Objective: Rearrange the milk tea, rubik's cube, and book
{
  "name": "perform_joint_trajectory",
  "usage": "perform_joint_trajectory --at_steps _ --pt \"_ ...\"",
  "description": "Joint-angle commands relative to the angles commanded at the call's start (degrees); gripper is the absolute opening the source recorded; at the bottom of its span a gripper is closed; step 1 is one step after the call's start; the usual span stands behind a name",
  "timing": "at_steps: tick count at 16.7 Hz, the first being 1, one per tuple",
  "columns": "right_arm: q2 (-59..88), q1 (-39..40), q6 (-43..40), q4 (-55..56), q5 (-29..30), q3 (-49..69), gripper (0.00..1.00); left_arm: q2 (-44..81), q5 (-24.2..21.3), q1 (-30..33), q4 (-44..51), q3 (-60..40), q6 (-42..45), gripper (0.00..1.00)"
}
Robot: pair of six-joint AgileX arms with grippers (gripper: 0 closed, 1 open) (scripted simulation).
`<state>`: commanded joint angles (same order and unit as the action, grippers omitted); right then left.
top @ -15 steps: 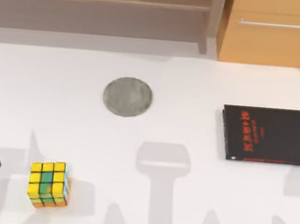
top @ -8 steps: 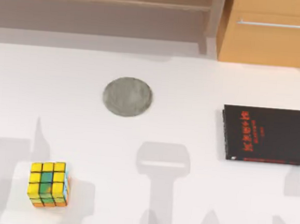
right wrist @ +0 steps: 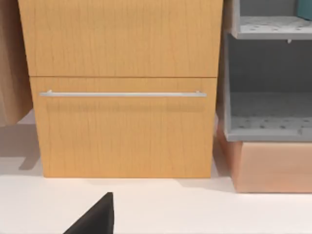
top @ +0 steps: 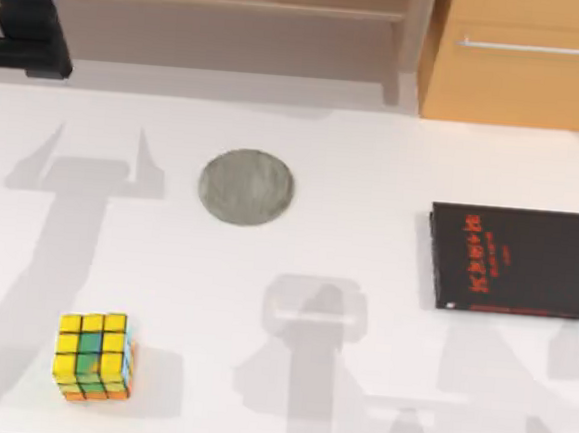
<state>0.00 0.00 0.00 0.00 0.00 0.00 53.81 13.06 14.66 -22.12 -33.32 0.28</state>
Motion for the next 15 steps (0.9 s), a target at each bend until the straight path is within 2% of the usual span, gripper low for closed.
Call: perform_joint_trajectory --at_steps 4,8,11,15 --pt "0.0 0.0 0.0 0.0 0.0 0.0 1.00 26.7 5.4 5.9 -8.5 -13.0 0.5 1.00" --pt "0.0 0.0 0.0 0.0 0.0 0.0 1.00 45.2 9.7 10.6 -16.0 -24.2 0.6 1.00" --pt "0.0 0.0 0.0 0.0 0.0 0.0 1.00 52.9 11.9 13.0 -20.3 -30.4 0.4 1.00" --pt "0.0 0.0 0.0 0.0 0.0 0.0 1.00 55.8 12.8 14.0 -22.2 -33.0 0.3 1.00"
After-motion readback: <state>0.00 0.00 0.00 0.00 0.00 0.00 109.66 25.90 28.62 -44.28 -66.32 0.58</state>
